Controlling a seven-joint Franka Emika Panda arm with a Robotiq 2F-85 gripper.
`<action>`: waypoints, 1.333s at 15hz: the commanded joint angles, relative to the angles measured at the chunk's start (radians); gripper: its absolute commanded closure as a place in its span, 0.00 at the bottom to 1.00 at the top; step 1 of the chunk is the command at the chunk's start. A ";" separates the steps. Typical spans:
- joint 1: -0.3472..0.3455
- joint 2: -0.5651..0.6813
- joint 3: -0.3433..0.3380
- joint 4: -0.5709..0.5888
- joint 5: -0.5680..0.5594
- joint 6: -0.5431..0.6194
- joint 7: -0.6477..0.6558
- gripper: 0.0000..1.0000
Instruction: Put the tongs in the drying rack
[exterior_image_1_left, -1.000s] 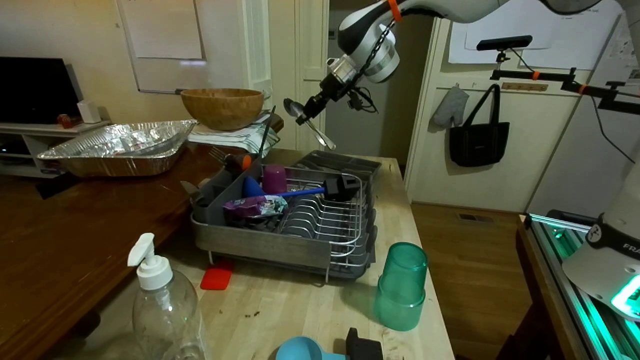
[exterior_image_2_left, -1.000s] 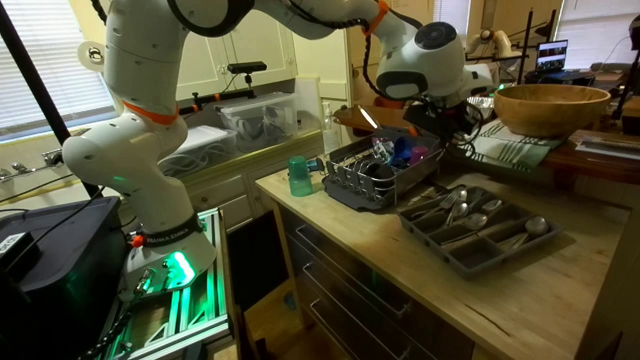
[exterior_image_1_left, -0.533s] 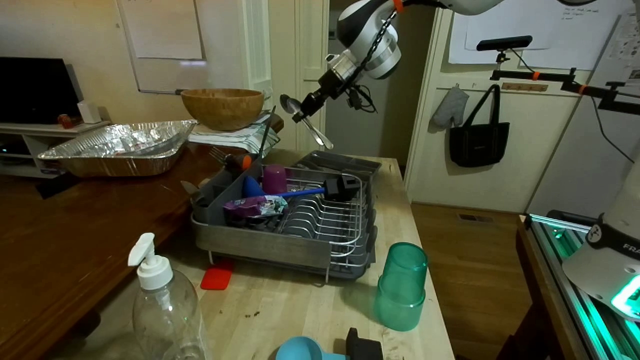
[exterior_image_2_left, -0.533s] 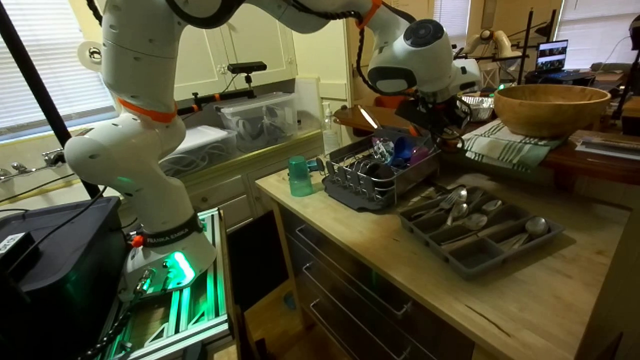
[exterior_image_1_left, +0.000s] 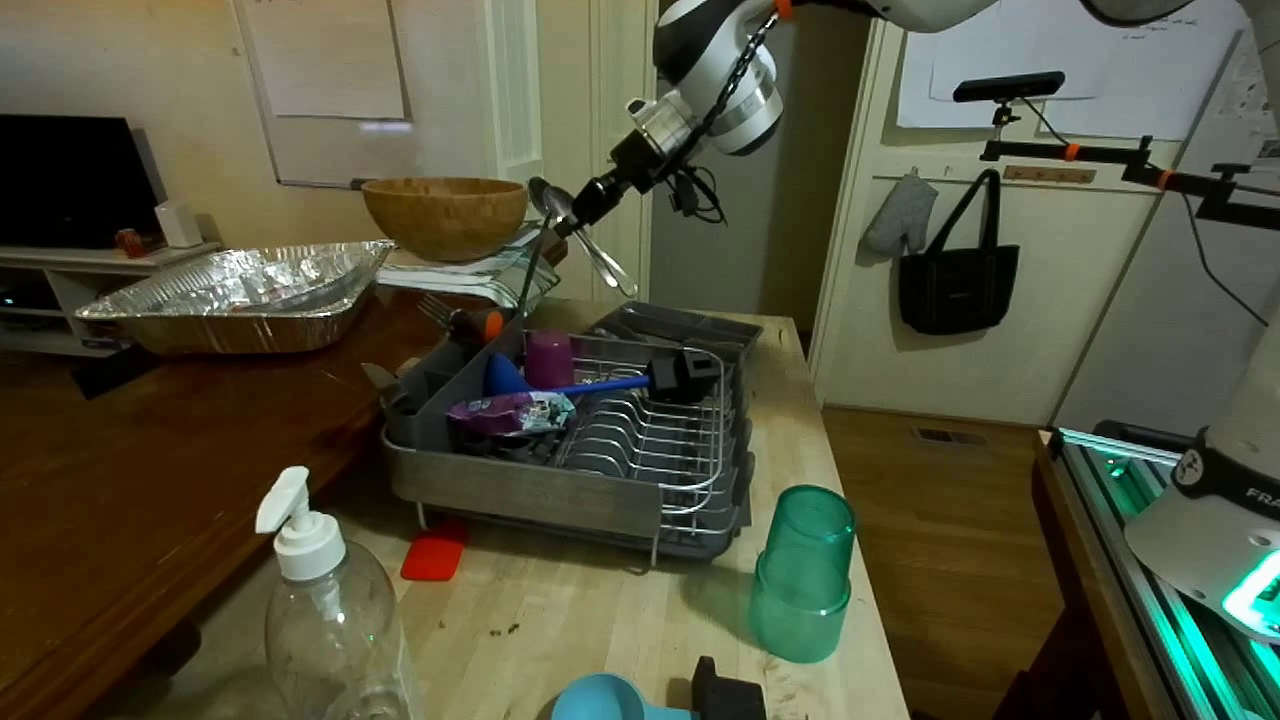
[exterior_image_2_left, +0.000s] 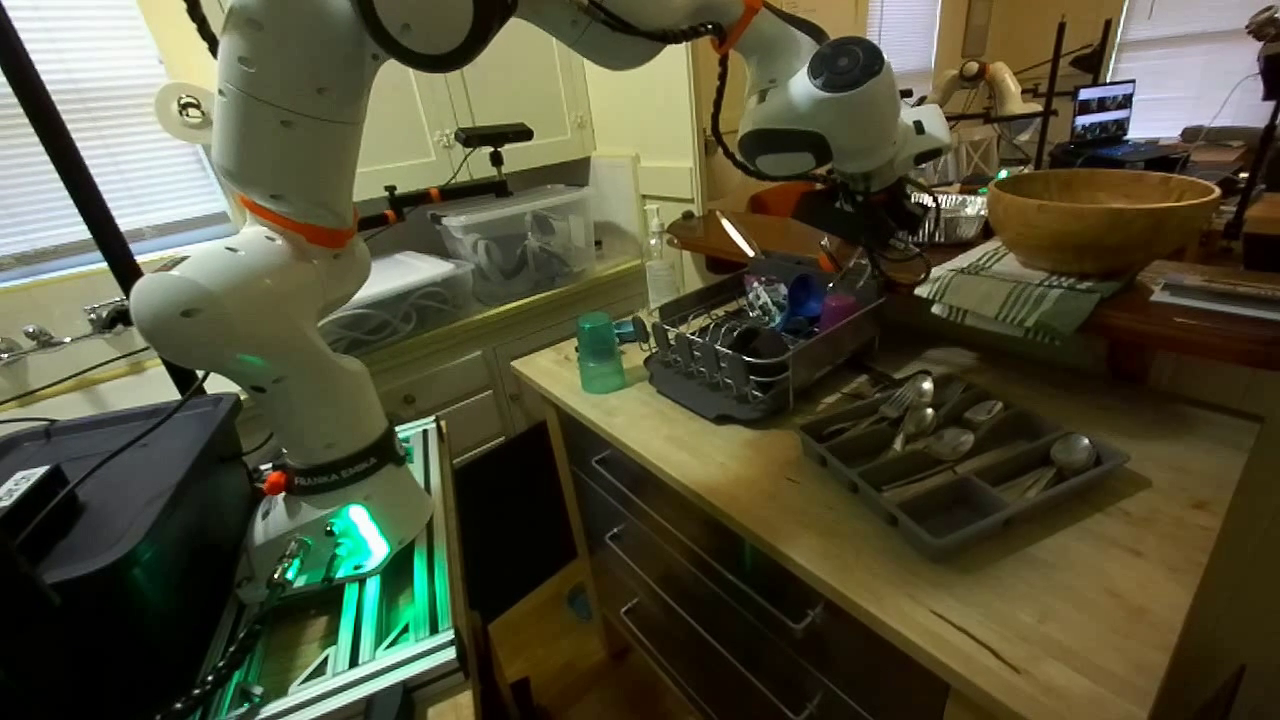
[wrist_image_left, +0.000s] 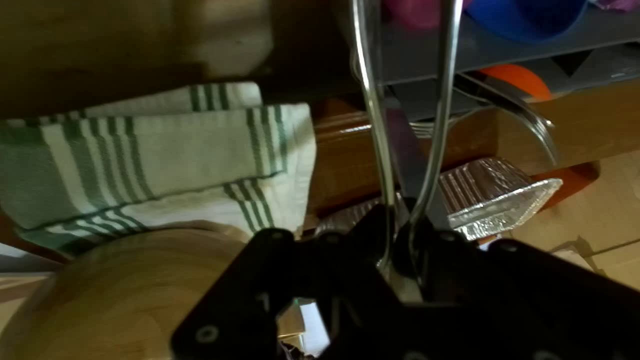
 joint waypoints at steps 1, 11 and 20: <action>0.022 0.027 0.037 0.050 0.011 0.020 -0.034 0.97; -0.169 -0.052 0.303 0.028 0.292 0.259 -0.417 0.97; -0.317 -0.042 0.472 0.017 0.268 -0.151 -0.720 0.97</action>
